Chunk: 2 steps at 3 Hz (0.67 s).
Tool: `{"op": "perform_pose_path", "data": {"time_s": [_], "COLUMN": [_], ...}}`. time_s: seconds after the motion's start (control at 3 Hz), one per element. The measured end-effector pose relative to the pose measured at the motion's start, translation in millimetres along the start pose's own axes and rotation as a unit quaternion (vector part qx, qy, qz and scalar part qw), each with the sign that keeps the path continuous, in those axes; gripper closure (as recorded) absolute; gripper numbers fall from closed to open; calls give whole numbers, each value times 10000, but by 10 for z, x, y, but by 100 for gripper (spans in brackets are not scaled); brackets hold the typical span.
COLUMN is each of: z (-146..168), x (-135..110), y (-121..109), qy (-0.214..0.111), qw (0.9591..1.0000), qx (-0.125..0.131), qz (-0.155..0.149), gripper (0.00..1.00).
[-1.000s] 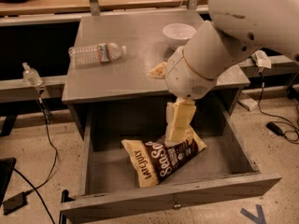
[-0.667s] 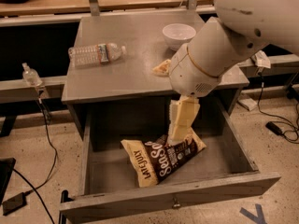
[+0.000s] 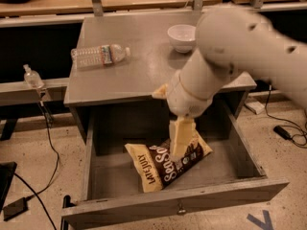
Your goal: Pick brown chip bag from top drawer and place on counter
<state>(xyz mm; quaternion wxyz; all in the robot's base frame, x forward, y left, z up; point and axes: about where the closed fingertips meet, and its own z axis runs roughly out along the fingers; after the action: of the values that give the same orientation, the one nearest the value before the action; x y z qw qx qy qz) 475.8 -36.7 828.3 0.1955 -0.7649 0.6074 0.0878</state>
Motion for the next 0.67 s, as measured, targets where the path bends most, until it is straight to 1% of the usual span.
{"op": "perform_pose_path", "data": {"time_s": [0.33,0.67], "z": [605,1008], "x": [317,570], "y": [63,128], "qy": [129,35], "qw": [9996,9990], "qx": [-202,-318], "qz": [-139,-320], "gripper": [0,0]}}
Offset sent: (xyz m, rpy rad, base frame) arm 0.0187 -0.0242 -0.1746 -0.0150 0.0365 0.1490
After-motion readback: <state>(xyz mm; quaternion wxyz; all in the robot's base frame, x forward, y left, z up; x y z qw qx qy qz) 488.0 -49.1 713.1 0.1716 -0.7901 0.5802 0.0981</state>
